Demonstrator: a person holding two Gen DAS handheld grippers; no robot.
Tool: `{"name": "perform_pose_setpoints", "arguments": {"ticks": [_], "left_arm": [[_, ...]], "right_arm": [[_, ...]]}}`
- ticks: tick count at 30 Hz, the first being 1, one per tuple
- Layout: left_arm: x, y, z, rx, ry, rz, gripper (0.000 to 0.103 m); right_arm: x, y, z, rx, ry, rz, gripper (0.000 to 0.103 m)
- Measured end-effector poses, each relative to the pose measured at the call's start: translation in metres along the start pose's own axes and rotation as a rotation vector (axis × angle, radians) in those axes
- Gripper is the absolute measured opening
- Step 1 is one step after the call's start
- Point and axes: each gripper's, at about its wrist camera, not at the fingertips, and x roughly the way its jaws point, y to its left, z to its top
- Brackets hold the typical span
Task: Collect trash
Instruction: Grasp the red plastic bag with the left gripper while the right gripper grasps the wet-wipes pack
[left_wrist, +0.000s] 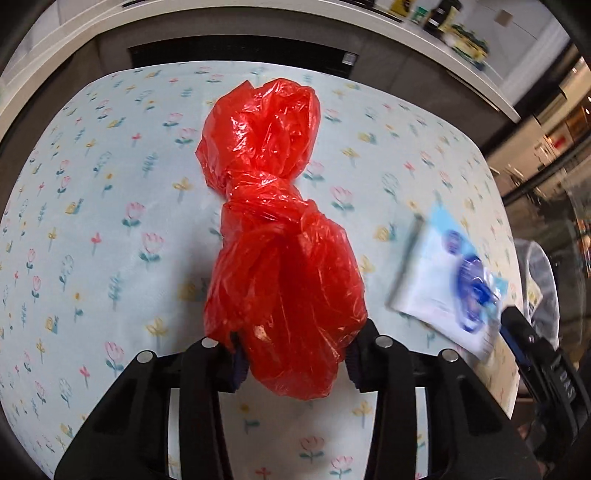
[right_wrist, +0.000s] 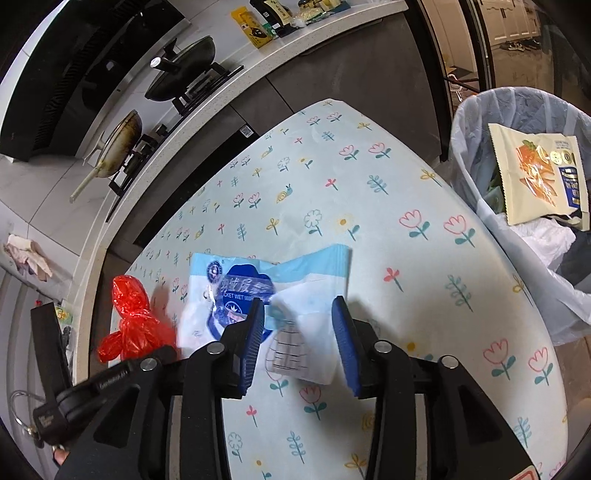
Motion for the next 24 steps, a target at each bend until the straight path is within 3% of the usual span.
{"name": "perform_pose_setpoints", "arguments": {"ticks": [10, 16, 17, 18, 19, 24], "left_arm": [[-0.007, -0.036, -0.034, 0.118, 0.012, -0.043, 0.036], [-0.005, -0.049, -0.036, 0.149, 0.002, -0.051, 0.036], [-0.006, -0.050, -0.036, 0.155, 0.001, -0.046, 0.036], [-0.005, -0.051, -0.036, 0.159, -0.001, -0.045, 0.036], [-0.005, -0.052, -0.036, 0.161, -0.002, -0.044, 0.036], [-0.007, -0.053, -0.038, 0.170, 0.002, -0.049, 0.036]], "right_arm": [[0.006, -0.004, -0.008, 0.006, 0.021, 0.011, 0.049], [0.016, 0.006, -0.005, -0.019, 0.022, 0.016, 0.049], [0.016, 0.007, -0.005, -0.026, 0.019, 0.005, 0.047], [0.017, 0.008, -0.005, -0.031, 0.020, -0.010, 0.037], [0.019, 0.008, -0.005, -0.036, 0.031, -0.018, 0.020], [0.016, 0.005, -0.009, -0.028, 0.033, 0.011, 0.014]]}}
